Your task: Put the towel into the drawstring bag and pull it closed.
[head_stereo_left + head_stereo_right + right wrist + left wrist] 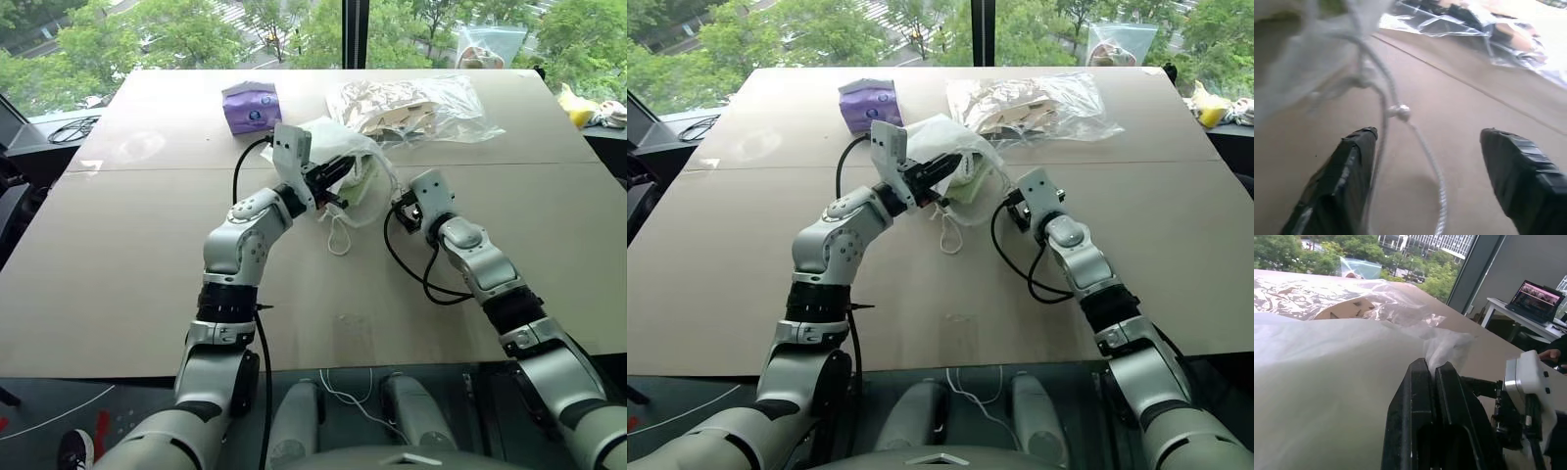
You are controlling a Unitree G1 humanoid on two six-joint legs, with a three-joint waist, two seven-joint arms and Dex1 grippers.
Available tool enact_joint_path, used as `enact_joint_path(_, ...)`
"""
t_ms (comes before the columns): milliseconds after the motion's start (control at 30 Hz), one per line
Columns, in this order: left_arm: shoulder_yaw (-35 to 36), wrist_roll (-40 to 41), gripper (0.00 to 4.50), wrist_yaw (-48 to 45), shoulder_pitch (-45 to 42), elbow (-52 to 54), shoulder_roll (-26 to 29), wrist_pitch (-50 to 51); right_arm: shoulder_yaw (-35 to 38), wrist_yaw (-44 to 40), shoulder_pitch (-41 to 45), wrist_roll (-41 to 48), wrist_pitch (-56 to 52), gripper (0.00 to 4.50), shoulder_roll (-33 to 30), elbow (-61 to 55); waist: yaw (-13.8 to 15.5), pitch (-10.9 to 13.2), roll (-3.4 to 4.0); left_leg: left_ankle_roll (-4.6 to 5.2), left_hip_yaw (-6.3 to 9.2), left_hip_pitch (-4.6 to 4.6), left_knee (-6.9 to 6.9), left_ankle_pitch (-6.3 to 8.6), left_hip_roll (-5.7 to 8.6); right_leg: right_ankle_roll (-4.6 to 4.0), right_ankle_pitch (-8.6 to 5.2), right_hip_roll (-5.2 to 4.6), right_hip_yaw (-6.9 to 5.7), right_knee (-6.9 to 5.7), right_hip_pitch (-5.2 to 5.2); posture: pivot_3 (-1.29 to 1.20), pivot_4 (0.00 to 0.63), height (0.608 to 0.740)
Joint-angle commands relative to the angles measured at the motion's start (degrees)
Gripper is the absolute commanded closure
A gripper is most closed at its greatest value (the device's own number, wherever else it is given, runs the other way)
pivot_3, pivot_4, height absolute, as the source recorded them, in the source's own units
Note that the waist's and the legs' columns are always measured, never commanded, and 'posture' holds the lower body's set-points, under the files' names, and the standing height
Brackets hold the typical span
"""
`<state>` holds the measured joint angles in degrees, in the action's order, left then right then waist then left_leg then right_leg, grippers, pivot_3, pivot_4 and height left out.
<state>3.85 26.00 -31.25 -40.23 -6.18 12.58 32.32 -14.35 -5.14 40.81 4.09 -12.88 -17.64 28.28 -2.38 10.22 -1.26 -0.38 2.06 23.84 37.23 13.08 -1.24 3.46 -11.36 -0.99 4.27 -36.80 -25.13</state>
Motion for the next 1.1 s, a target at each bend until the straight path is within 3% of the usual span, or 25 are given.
enact_joint_path(33, 0.68, 0.2, 4.5, 0.27, -0.16, 2.54, 0.45, -0.83, 3.72, 1.98, 1.48, -2.11, 4.7, 2.58, 0.47, 1.15, -0.02, 0.0, 0.0, 0.0, -0.01, 0.01, -0.01, 0.0, 0.0, 0.0, 0.0, 0.0, 0.01, 0.0, 0.0, 0.0, 0.15, 0.74)
enact_joint_path(167, 0.79, 0.3, 4.5, 0.78, 1.1, 3.25, 0.72, -0.53, 6.41, 1.43, -0.28, -2.26, 7.33, 4.43, 1.33, -1.11, -0.21, 0.0, 0.0, 0.0, -0.02, 0.01, -0.04, 0.0, 0.0, -0.01, 0.0, -0.01, 0.02, 0.01, -0.01, 0.0, 0.15, 0.74)
enact_joint_path(433, 4.49, 6.92, 4.5, 1.1, 1.86, 3.2, -0.12, 6.53, 8.13, -0.23, -5.77, -3.27, 3.92, 4.43, 2.38, -9.93, -0.19, 0.0, 0.0, 0.0, -0.02, -0.02, 0.01, 0.0, 0.0, 0.0, 0.01, -0.01, 0.03, -0.04, 0.0, 0.0, 0.15, 0.74)
enact_joint_path(467, 4.38, 7.61, 3.93, 0.06, 2.05, 3.7, 0.45, 7.28, 8.43, -0.2, -6.02, -3.27, 3.37, 4.5, 2.57, -10.69, -0.25, 0.0, 0.0, 0.0, -0.03, -0.03, 0.02, 0.0, -0.01, 0.01, 0.01, -0.01, 0.04, -0.05, 0.0, 0.0, 0.15, 0.74)
enact_joint_path(600, 8.18, 8.43, 2.53, -2.16, 1.52, 4.19, 4.43, 4.01, 9.57, 0.24, -6.04, -3.3, 0.98, 4.5, 3.35, -13.54, -0.45, 0.0, 0.0, 0.0, -0.01, -0.06, 0.03, 0.0, -0.02, 0.01, 0.02, 0.03, 0.03, -0.08, 0.0, 0.0, 0.15, 0.74)
enact_joint_path(767, 12.37, 16.44, 2.53, -11.91, 4.0, 7.05, 13.74, 10.29, 10.68, 0.33, -5.81, -3.65, -0.55, 4.5, 4.55, -14.95, -1.09, 0.0, 0.01, 0.0, 0.02, -0.06, -0.01, 0.0, -0.05, 0.0, 0.02, 0.04, 0.0, -0.11, -0.01, 0.0, 0.15, 0.74)
enact_joint_path(900, 11.11, 19.0, 2.53, -20.29, 9.97, 9.04, 21.76, 14.46, 10.86, 0.2, -5.71, -4.1, -0.42, 4.5, 5.6, -14.36, -1.61, 0.01, 0.03, 0.0, -0.04, -0.08, -0.04, 0.0, -0.02, 0.0, 0.01, -0.01, 0.06, -0.09, 0.0, 0.0, 0.15, 0.74)
enact_joint_path(1100, 3.93, 9.14, 2.53, -23.23, 17.91, 8.08, 26.15, 7.01, 11.23, -0.19, -5.13, -4.39, -0.57, 4.5, 6.43, -14.22, -1.33, 0.0, 0.02, 0.0, 0.02, -0.06, -0.01, 0.0, -0.04, 0.0, 0.01, 0.01, -0.01, -0.09, -0.01, 0.0, 0.15, 0.74)
